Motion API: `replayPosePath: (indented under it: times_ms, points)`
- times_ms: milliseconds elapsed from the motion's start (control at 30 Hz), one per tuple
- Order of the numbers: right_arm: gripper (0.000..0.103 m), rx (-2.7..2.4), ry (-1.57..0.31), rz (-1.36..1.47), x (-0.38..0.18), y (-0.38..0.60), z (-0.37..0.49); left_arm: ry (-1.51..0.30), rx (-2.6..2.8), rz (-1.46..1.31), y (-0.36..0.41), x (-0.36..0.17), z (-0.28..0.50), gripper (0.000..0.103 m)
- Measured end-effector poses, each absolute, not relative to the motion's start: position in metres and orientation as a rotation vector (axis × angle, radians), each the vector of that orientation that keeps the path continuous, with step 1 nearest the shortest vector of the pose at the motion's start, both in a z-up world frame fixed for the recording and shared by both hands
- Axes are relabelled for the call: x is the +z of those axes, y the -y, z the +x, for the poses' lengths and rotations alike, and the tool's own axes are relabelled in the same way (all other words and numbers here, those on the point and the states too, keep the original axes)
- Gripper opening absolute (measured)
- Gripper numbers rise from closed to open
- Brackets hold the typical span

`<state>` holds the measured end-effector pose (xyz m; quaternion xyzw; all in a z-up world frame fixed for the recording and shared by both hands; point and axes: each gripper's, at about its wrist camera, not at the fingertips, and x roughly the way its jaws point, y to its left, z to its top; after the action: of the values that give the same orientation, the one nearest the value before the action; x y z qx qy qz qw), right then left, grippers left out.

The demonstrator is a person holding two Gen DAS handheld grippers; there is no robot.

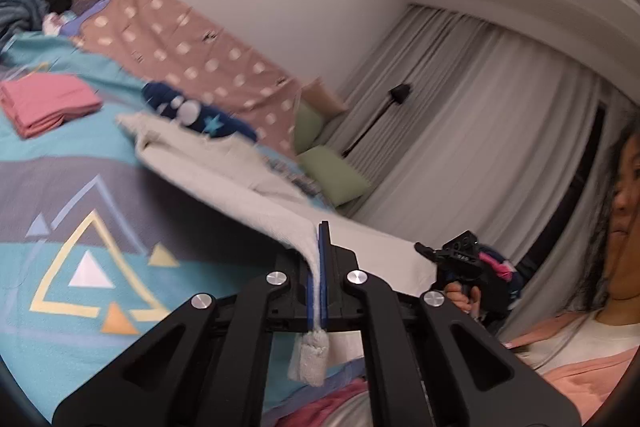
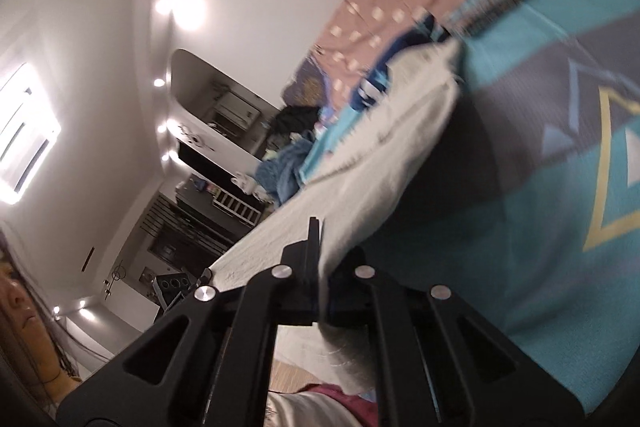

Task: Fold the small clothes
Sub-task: 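Grasp the white shirt strip end with the left gripper and lift it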

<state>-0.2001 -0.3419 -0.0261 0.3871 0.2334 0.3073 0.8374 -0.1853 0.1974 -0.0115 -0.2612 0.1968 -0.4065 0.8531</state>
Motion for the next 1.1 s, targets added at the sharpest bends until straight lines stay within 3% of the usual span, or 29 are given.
replayPosePath:
  times_ms: [267,700,1100]
  points:
    - [0.004,0.535,-0.379,0.618,0.024,0.343,-0.253,-0.312,-0.806,-0.446,-0.195,0.029,-0.231,0.002]
    - [0.007,0.513,-0.463,0.717,-0.006,0.346,-0.171,-0.430,-0.762,-0.566,-0.188,0.000,-0.162,0.002]
    - [0.008,0.476,-0.501,0.728,0.012,0.357,-0.042,-0.419,-0.682,-0.555,-0.182,0.031,-0.051,0.002]
